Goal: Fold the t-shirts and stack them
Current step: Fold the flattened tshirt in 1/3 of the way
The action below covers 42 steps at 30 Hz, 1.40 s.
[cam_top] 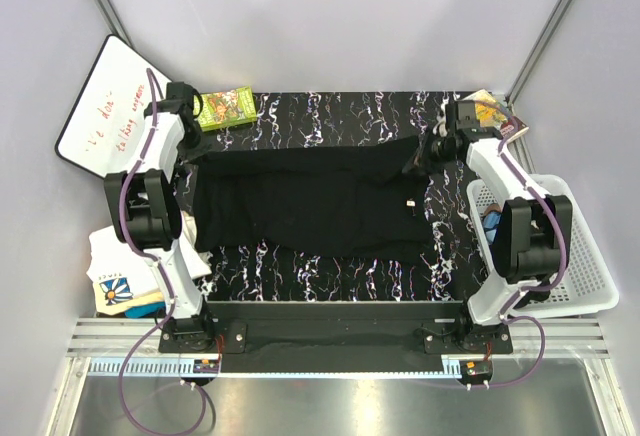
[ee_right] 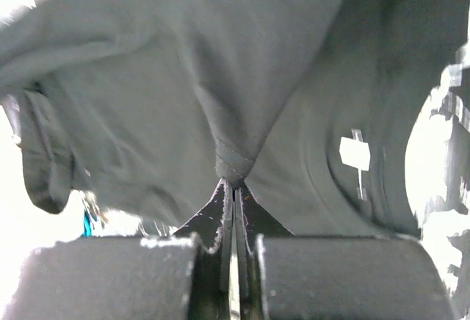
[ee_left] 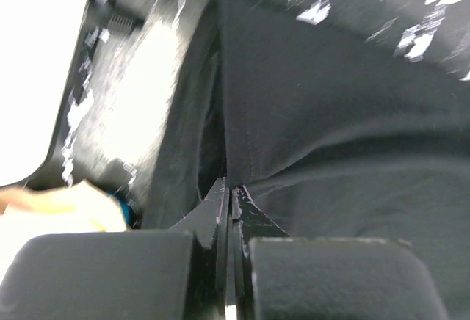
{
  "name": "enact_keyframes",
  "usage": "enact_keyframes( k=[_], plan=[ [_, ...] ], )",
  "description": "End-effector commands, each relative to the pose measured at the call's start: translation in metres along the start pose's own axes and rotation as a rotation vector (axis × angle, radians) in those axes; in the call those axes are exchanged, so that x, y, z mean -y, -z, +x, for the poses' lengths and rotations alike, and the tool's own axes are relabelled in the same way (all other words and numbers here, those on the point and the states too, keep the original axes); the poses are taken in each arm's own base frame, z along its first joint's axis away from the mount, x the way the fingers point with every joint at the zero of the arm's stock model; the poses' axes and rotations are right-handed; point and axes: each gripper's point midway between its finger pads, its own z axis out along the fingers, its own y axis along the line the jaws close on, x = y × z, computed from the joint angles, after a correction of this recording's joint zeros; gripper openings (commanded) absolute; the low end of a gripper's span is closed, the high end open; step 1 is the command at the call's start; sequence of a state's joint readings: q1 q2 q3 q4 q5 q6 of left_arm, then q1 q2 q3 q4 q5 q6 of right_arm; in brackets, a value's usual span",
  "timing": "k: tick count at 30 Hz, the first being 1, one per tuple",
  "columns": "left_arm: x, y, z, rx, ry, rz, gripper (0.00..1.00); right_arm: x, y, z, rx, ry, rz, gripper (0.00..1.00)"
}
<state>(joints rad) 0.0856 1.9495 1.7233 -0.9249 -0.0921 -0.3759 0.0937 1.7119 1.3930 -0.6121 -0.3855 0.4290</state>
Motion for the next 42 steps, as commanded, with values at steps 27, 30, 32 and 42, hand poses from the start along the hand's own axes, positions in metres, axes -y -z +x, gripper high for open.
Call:
enact_keyframes(
  k=[27,30,32,42],
  plan=[
    [-0.051,-0.032,0.038,-0.197,0.017,-0.191,0.99,-0.062,0.072,0.004,-0.047,-0.084,-0.128,0.0],
    [-0.049,-0.028,0.033,-0.183,0.02,-0.179,0.99,-0.054,0.077,0.024,-0.09,-0.105,-0.109,0.0],
    [-0.048,-0.028,0.03,-0.177,0.023,-0.174,0.99,-0.047,0.081,0.043,-0.132,-0.129,-0.094,0.0],
    [-0.049,-0.032,0.028,-0.181,0.017,-0.191,0.99,0.013,0.089,0.127,-0.32,-0.209,0.126,0.09]
  ],
)
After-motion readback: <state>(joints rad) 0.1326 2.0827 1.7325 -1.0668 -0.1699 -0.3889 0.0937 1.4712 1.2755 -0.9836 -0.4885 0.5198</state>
